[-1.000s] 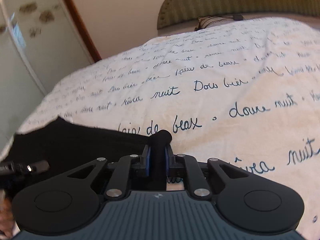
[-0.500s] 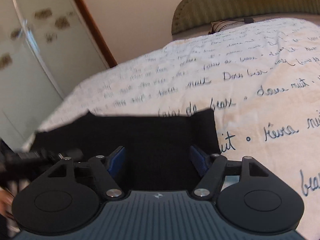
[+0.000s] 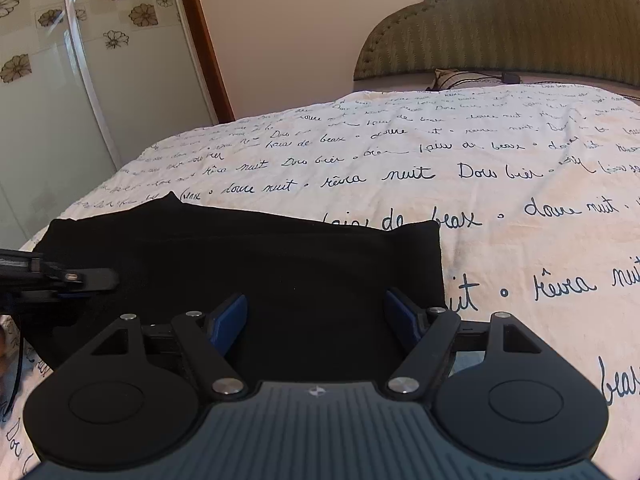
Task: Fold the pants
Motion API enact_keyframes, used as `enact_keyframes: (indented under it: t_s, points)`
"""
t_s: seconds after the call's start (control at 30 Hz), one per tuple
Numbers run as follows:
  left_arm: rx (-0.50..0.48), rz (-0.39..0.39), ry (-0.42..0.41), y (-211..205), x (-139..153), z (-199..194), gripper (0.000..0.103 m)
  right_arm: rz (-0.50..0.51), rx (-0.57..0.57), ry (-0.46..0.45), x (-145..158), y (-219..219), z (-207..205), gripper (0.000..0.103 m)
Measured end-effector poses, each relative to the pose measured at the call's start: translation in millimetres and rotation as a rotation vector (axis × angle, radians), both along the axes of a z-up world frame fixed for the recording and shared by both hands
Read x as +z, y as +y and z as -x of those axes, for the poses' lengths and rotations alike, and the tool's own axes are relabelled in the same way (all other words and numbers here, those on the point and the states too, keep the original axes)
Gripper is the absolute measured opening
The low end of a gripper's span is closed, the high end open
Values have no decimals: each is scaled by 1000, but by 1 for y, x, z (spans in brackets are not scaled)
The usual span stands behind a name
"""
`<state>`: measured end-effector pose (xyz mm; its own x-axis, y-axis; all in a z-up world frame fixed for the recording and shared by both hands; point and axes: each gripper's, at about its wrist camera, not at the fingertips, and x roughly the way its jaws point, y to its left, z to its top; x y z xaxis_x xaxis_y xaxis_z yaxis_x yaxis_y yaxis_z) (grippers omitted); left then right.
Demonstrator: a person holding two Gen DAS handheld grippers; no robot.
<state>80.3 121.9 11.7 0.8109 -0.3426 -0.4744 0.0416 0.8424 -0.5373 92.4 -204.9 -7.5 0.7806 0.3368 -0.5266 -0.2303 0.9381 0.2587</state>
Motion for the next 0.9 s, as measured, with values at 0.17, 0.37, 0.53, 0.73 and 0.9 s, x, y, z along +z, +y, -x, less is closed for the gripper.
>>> enact_keyframes:
  t_s: [0.17,0.37,0.53,0.73,0.9]
  points:
    - [211,3,-109,79,22,61,45,-14,0,0,0,-2,1,75]
    - [741,47,-166,186,24,110,72,15,-3,-5,1,2,2,75]
    - [947,78,-231,233,30,150,77,56,-7,-4,1,9,2,75]
    - [911,69,-155,248,-12,143,82,157,58,-99,28,65,13,77]
    - [873,48,-230,240,-20,143,95,250,434,-175,40,194,23,80]
